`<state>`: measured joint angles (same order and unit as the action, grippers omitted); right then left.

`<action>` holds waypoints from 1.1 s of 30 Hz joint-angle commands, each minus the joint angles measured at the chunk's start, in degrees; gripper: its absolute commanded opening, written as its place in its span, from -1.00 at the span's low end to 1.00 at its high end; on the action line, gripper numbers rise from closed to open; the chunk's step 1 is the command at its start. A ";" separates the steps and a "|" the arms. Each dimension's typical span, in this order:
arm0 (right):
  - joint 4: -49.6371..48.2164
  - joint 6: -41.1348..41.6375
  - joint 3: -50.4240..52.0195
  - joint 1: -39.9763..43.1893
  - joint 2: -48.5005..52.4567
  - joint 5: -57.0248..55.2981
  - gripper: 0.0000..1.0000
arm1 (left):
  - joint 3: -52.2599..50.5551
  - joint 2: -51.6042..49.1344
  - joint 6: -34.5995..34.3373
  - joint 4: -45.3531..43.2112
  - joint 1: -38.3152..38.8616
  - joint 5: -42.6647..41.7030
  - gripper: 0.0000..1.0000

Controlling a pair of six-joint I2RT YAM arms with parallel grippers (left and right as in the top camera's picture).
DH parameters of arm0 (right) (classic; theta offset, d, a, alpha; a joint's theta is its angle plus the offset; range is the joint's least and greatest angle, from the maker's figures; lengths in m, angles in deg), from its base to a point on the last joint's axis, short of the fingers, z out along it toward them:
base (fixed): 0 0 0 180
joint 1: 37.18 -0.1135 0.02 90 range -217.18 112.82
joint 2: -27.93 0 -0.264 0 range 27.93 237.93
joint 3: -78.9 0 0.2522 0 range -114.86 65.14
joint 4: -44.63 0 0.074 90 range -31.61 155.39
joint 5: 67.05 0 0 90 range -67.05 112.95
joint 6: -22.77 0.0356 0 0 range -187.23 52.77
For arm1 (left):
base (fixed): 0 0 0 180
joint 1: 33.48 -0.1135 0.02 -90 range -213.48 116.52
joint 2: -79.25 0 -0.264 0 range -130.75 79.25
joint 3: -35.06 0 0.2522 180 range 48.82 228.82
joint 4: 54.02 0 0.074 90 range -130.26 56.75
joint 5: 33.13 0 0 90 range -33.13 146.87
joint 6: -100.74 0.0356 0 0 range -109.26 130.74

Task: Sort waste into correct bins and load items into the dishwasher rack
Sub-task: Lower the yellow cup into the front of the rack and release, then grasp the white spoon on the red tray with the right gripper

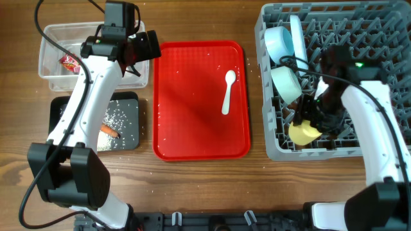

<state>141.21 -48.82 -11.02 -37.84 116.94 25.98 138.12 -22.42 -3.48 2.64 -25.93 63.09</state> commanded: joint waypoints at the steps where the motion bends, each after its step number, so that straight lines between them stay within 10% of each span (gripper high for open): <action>1: -3.98 0.66 1.55 -1.33 2.14 2.45 0.22 | 0.22 0.63 0.31 -0.17 0.07 1.14 1.00; 5: -4.90 0.61 1.62 -1.57 4.22 2.34 0.98 | 0.22 0.63 0.31 -0.15 0.07 1.14 1.00; 15: -3.87 -1.79 -26.53 -8.63 3.34 1.95 0.68 | 0.22 0.63 0.31 -0.17 0.07 1.14 1.00; 23: -27.26 0.04 -27.28 -19.41 21.55 1.99 0.66 | 0.22 0.63 0.33 -0.37 0.07 1.16 1.00; 33: -34.21 2.75 -27.28 -21.16 40.06 3.04 0.38 | 0.22 0.63 0.33 -2.47 -2.64 10.36 1.00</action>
<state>107.53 -47.77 -38.10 -57.67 153.31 28.49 138.12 -22.42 -3.48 0.78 -26.63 69.27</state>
